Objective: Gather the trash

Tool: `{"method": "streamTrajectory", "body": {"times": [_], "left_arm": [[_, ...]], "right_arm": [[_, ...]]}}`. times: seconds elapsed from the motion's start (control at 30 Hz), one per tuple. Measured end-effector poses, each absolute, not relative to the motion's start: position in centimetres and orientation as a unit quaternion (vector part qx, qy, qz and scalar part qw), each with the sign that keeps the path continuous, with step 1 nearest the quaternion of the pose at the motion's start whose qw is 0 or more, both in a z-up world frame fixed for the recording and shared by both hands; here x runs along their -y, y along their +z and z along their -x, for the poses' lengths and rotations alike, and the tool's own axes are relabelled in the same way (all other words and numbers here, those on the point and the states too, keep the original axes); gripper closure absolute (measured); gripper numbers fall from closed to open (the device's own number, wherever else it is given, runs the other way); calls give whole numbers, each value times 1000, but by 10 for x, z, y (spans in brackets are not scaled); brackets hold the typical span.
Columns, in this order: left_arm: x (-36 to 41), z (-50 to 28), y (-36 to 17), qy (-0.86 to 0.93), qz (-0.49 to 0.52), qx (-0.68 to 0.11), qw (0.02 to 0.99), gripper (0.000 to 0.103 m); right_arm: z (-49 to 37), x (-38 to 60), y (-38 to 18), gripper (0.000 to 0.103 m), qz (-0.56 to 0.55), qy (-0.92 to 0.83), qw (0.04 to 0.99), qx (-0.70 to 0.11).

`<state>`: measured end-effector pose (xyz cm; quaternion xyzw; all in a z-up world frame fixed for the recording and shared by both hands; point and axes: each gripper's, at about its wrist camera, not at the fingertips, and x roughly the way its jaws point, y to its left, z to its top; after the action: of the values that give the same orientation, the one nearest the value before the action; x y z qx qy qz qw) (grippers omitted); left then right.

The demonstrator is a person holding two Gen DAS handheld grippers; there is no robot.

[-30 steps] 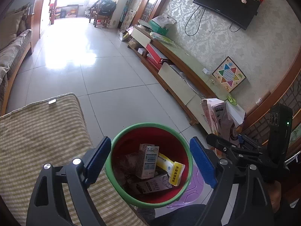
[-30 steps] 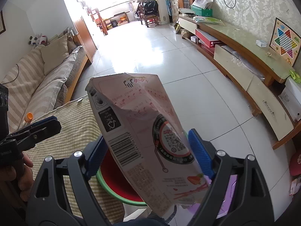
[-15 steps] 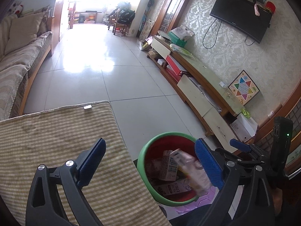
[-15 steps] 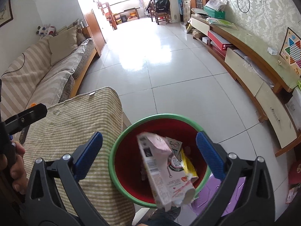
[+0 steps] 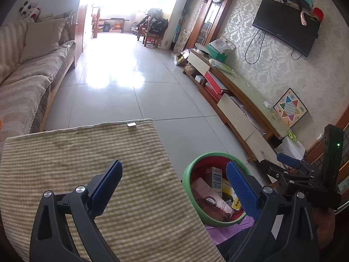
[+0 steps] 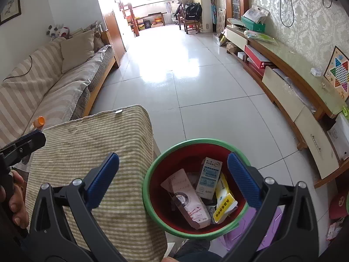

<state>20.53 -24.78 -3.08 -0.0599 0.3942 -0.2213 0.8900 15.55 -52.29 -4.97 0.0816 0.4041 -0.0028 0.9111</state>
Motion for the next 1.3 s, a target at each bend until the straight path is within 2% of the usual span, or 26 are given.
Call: {"method": "streamTrajectory", "body": {"times": [0.6,0.93,1.1,1.3], "left_arm": [[126,-122,20,-114,31,-325,938,8],[67,-71,20,-35,25,-281,959,8],[55,-55,13,-10,-2,-293,956,8],[36,-40,17,15,26,-293,956,8]], "right_arm": [[-123,373,10,5,-19,44,938,-342],[-84,306,33,5,13,49,955,-292],[-68,288,39,5,3,51,960,-276],[-62,274,35,5,-2,62,957,-282]]}}
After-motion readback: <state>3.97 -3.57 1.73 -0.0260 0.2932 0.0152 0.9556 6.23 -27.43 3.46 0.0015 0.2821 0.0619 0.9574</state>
